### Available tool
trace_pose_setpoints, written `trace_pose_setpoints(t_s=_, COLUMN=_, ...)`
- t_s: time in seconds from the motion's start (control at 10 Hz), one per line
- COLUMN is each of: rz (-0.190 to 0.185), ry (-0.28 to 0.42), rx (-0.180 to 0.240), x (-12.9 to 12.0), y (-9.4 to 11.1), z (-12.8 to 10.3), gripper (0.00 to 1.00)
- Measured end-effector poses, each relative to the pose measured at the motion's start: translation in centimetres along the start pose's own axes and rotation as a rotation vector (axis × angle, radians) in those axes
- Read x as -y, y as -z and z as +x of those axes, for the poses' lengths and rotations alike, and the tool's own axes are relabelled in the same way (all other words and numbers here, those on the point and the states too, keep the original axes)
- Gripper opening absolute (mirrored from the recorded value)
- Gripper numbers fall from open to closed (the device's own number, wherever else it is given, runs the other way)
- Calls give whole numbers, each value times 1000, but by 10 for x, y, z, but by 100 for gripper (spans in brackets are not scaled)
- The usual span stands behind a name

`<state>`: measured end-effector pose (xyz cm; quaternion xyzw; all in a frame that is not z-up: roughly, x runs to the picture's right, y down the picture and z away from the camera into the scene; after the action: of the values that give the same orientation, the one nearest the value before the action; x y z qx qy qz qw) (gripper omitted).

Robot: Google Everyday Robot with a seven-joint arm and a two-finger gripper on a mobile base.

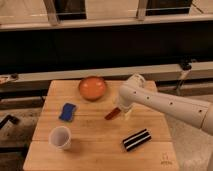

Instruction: Place the pepper in the ceramic bowl

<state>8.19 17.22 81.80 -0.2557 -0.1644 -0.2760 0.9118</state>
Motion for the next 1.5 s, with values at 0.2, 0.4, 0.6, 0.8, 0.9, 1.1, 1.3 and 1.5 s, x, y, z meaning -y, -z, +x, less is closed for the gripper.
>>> trace_pose_setpoints(t_s=0.2, rz=-7, ry=16, rx=-3, x=3, y=-6, z=0, gripper=80)
trace_pose_setpoints(t_s=0.4, rz=-10, ry=26, rx=-3, x=5, y=-10, z=-1, gripper=80)
trace_pose_setpoints(t_s=0.6, rz=-21, ry=40, rx=-3, x=6, y=-18, z=0, gripper=80)
trace_pose_setpoints(t_s=0.8, rz=-27, ry=55, rx=-3, x=9, y=-25, z=-1, gripper=80)
trace_pose_setpoints(t_s=0.9, rz=-29, ry=59, rx=-3, x=9, y=-26, z=0, gripper=80)
trace_pose_setpoints(t_s=1.1, rz=-37, ry=65, rx=-5, x=8, y=-28, z=1, gripper=80)
trace_pose_setpoints(t_s=1.3, rz=-51, ry=85, rx=-6, x=8, y=-33, z=1, gripper=80)
trace_pose_setpoints(t_s=1.5, rz=-57, ry=96, rx=-8, x=9, y=-36, z=0, gripper=80)
